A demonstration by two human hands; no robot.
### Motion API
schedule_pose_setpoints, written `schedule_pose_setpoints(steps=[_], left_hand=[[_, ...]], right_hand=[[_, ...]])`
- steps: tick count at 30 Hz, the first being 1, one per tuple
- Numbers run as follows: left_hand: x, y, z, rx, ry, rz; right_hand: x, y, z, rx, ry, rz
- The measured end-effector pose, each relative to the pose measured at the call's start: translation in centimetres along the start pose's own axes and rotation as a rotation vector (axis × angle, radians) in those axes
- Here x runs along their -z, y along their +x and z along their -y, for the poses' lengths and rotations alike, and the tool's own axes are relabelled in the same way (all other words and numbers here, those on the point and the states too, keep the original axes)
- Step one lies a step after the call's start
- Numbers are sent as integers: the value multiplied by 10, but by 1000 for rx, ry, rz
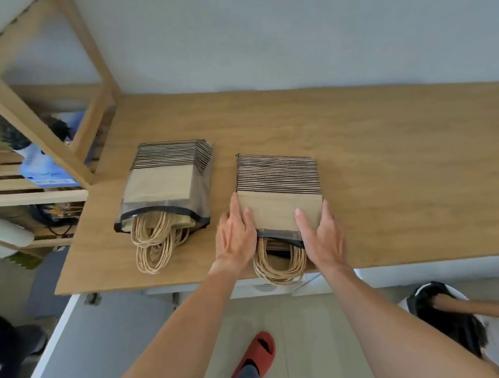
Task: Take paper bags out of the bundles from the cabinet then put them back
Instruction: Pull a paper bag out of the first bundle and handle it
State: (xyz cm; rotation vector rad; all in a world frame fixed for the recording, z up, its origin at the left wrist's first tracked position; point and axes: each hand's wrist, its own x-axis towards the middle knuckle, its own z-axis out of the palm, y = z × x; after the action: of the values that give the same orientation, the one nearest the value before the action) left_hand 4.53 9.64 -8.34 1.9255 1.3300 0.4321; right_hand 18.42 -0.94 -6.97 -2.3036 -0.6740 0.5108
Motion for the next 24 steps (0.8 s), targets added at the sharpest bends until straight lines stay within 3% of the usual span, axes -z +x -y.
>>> schedule_pose_setpoints(steps=[4, 9, 11, 14, 17, 24], left_hand=[[-4, 33, -9, -8, 21, -13], [4, 49, -20, -72, 454, 84], [11, 50, -20, -92, 541, 81], [26, 42, -20, -256, 625, 48], [48, 33, -12, -441, 601, -4], [121, -9, 38, -520, 528, -334]], right_hand=[[-5, 36, 10, -7, 5, 27], [-4, 55, 19, -22, -28, 71], [-4, 54, 22, -36, -47, 15], [-5, 42, 26, -2, -156, -151], [-10, 29, 35, 174, -178, -221], [-60, -41, 71, 605, -175, -140]])
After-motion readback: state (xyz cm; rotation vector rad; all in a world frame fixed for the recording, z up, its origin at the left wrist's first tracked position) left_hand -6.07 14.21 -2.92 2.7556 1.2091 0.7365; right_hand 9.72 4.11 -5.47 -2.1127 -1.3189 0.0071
